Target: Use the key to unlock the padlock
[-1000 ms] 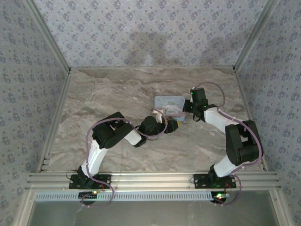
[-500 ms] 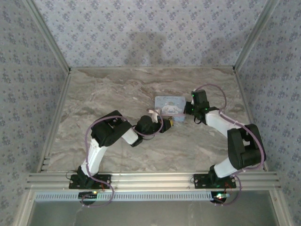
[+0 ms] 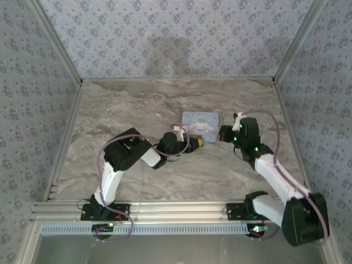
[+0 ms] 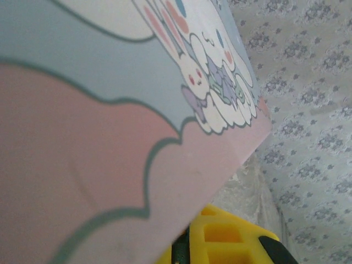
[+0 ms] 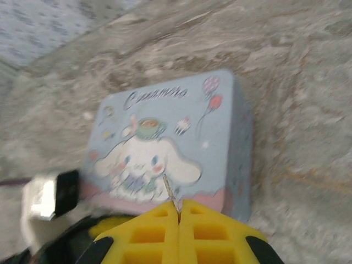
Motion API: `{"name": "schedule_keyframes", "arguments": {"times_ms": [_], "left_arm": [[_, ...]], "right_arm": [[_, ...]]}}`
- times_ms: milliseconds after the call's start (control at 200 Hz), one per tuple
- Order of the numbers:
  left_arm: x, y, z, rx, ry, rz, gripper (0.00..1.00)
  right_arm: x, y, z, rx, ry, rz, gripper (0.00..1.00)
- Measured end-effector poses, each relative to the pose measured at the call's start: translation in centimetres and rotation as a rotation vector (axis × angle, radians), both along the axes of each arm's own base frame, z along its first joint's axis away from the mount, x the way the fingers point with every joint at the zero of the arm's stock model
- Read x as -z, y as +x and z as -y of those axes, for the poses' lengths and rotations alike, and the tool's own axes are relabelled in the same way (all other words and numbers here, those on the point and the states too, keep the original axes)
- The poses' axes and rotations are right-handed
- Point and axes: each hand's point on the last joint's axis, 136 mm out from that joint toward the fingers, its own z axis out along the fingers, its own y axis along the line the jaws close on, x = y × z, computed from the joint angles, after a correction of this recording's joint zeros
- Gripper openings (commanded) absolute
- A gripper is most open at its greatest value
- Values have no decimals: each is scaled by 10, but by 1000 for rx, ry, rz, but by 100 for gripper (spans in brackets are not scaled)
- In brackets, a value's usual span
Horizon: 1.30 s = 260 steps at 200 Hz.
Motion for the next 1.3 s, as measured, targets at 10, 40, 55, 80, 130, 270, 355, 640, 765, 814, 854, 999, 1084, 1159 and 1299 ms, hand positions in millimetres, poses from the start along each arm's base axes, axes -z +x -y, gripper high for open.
{"name": "schedule_keyframes", "arguments": {"times_ms": [10,40,55,80,130,270,355,640,765,814,854,999,1084,1159,1299], "left_arm": [[-1,0,0,-2,-3,-5,0],[-2,1,-1,-7,-11,-18,0],[-2,1,-1,-9,-15,-24,0],[-3,1,-1,-13,-22,-38,0],[-5,2,-2,-20,-35,-61,0],[-9,3,-3,-39,-46,-118,0],[-9,4,-5,-58,-42,-153,0],[-14,16,-10,-121,-89,-223,0],[-18,19,-8,-134,-108,-237,0],[-20,20,-8,-139,-116,-244,0],[-21,21,-8,-141,-122,-248,0],[-26,23,-7,-152,-148,-255,0],[-30,25,-7,-158,-168,-256,0],[-34,26,-7,-164,-187,-253,0],[-40,28,-7,-171,-212,-251,0]], "right_arm": [[0,-2,-1,-4,9,3,0],[0,-11,-3,-20,44,15,0],[1,-15,-4,-29,56,20,0],[1,-20,-5,-34,84,28,0],[4,-31,-7,-46,137,41,0],[20,-50,-10,-46,255,46,0],[29,-56,-10,-36,312,48,0],[27,-59,-20,-21,398,75,0],[35,-59,-27,-14,392,58,0],[39,-59,-30,-12,385,48,0],[43,-58,-33,-10,379,37,0],[65,-54,-40,2,350,-29,0],[74,-49,-46,9,352,-56,0],[77,-45,-50,10,359,-64,0],[68,-37,-57,5,391,-40,0]]}}
